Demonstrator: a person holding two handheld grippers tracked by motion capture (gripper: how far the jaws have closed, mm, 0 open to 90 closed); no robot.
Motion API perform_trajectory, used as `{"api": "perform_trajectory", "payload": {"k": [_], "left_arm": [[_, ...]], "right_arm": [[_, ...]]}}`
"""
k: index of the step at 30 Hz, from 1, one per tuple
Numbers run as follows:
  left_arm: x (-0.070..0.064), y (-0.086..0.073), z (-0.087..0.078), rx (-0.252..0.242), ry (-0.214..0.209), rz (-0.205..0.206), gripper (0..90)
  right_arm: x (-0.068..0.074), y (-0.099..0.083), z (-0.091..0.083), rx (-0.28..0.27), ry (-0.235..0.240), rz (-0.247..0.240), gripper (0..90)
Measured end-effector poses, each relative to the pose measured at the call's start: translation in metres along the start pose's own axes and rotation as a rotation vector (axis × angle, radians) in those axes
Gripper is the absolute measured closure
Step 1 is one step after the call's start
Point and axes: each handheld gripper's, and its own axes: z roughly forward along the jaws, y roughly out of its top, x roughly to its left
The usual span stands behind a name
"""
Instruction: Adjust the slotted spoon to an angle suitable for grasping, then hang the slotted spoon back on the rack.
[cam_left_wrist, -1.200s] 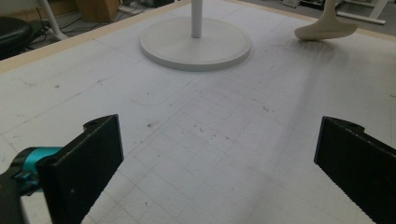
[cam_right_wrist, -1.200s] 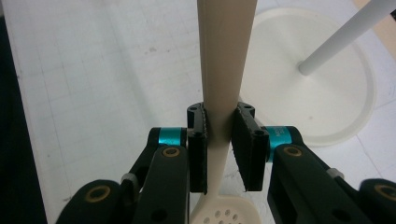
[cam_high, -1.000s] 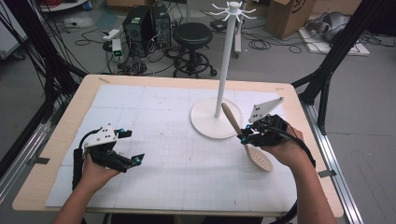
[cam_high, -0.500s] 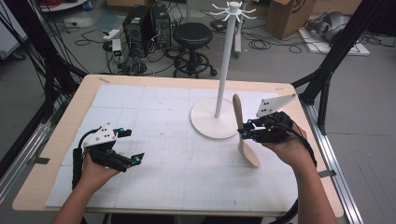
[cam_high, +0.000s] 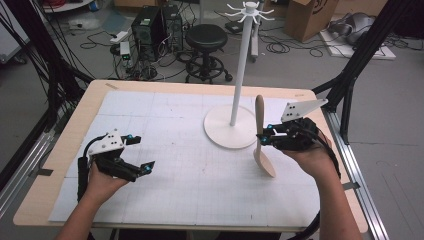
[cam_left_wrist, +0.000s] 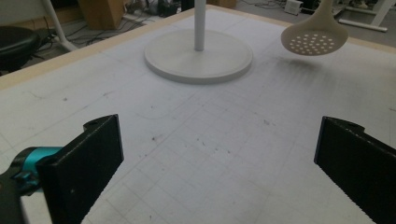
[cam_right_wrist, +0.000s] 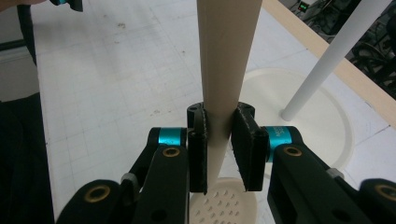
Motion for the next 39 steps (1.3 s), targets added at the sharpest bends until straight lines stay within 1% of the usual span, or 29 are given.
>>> {"api": "perform_trajectory", "payload": {"k": [4, 6, 9, 11, 13, 16, 17, 18, 19, 20, 22, 23, 27, 28, 33, 34, 36, 39], "left_arm": [[0.000, 0.010, 0.000, -0.020, -0.001, 0.005, 1.8], [0.000, 0.012, 0.000, -0.025, 0.000, 0.001, 1.8], [0.001, 0.018, 0.001, -0.027, 0.010, -0.006, 1.8], [0.002, 0.023, 0.001, -0.038, 0.011, -0.016, 1.8], [0.004, 0.031, 0.001, -0.056, 0.014, -0.026, 1.8], [0.005, 0.040, 0.003, -0.082, 0.008, -0.027, 1.8], [0.004, 0.042, 0.004, -0.087, 0.001, -0.025, 1.8], [0.004, 0.042, 0.005, -0.084, -0.010, -0.018, 1.8], [0.003, 0.041, 0.006, -0.065, -0.014, -0.005, 1.8], [0.003, 0.039, 0.007, -0.030, -0.007, 0.014, 1.8], [0.004, 0.038, 0.007, -0.027, -0.015, 0.013, 1.8], [0.005, 0.037, 0.005, -0.029, -0.021, 0.006, 1.8], [0.012, 0.036, -0.002, -0.052, -0.023, -0.018, 1.8], [0.014, 0.035, -0.003, -0.051, -0.022, -0.017, 1.8], [0.018, 0.034, -0.008, -0.042, -0.014, -0.013, 1.8], [0.018, 0.034, -0.009, -0.044, -0.015, -0.014, 1.8], [0.018, 0.034, -0.010, -0.044, -0.016, -0.009, 1.8], [0.018, 0.033, -0.010, -0.044, -0.020, -0.010, 1.8]], "right_arm": [[-0.001, 0.001, -0.001, -0.020, 0.004, 0.011, 77.2], [-0.001, 0.001, -0.001, -0.022, 0.000, 0.006, 77.2], [-0.001, 0.002, -0.003, -0.039, 0.003, 0.024, 77.2], [-0.002, 0.002, -0.003, -0.046, 0.000, 0.027, 77.2], [-0.003, 0.001, -0.004, -0.064, 0.007, 0.043, 77.2], [-0.004, 0.001, -0.005, -0.073, 0.008, 0.043, 77.2], [-0.004, 0.001, -0.006, -0.074, 0.005, 0.048, 77.2], [-0.005, 0.001, -0.007, -0.079, 0.001, 0.048, 77.1], [-0.005, 0.001, -0.007, -0.079, 0.001, 0.048, 77.1], [-0.007, 0.000, -0.007, -0.077, -0.001, 0.064, 77.2], [-0.009, -0.001, -0.007, -0.082, -0.009, 0.073, 77.2], [-0.010, -0.001, -0.007, -0.084, -0.009, 0.075, 77.2], [-0.010, 0.000, -0.007, -0.093, -0.011, 0.082, 77.1], [-0.009, 0.001, -0.007, -0.097, -0.004, 0.091, 77.2], [-0.011, 0.003, -0.005, -0.096, -0.007, 0.090, 77.1], [-0.011, 0.003, -0.005, -0.093, -0.005, 0.099, 77.1], [-0.012, 0.003, -0.005, -0.097, -0.010, 0.092, 77.1], [-0.013, 0.004, -0.007, -0.102, -0.017, 0.115, 77.1]]}}
